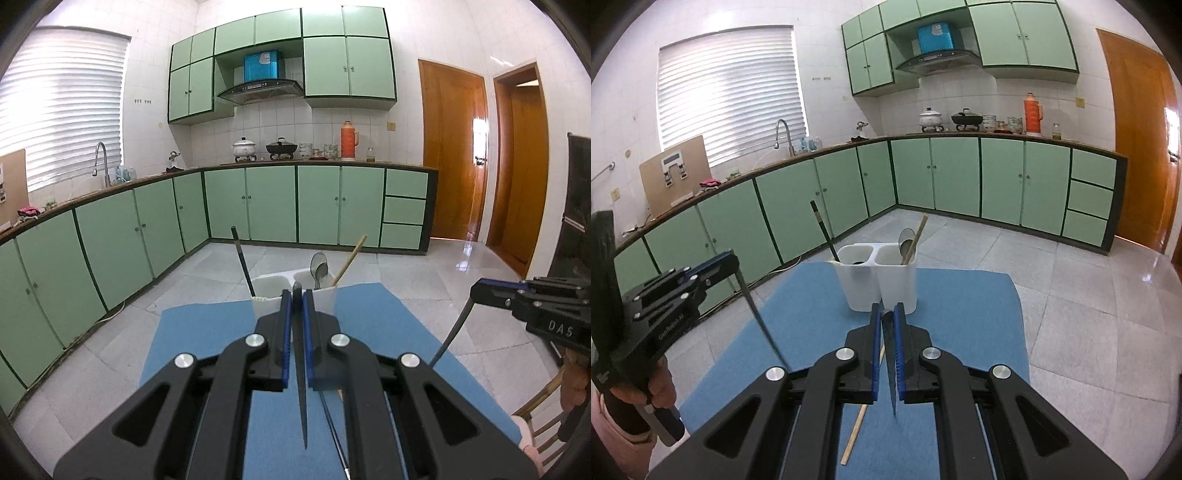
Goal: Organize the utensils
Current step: 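Lift both chopsticks and carry them over the white caddy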
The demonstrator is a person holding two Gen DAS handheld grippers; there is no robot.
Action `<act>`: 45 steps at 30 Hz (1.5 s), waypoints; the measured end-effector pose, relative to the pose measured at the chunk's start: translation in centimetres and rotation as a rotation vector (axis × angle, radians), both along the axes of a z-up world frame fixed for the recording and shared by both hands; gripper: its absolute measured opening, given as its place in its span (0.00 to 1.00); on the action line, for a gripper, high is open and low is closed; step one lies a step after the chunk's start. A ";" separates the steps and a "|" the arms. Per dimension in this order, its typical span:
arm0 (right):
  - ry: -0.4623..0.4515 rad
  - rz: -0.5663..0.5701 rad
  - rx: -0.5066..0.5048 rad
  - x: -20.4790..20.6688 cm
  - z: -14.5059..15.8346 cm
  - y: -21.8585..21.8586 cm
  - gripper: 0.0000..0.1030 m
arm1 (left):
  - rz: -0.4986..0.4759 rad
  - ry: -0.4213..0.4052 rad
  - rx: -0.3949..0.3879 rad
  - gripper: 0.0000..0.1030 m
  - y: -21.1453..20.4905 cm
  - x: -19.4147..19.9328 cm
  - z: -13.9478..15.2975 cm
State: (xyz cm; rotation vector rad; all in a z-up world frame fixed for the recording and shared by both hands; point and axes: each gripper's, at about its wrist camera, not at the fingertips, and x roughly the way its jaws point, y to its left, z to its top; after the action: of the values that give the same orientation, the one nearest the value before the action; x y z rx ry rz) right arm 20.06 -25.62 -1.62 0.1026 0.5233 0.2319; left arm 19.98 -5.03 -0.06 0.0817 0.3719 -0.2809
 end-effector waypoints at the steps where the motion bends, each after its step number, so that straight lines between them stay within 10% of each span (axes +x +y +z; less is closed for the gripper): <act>1: -0.002 0.006 -0.002 0.1 0.1 0.0 0.07 | 0.001 -0.001 -0.002 0.05 0.1 0.1 0.1; 45: -0.203 0.063 0.008 18.5 12.0 1.7 0.07 | 0.057 -0.205 -0.079 0.05 -1.5 15.8 9.1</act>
State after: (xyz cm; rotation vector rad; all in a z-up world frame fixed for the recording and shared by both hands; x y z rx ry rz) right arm 38.58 -23.94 10.38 0.0693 0.3240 0.3028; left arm 35.77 -6.51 9.06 0.0223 0.1595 -0.2285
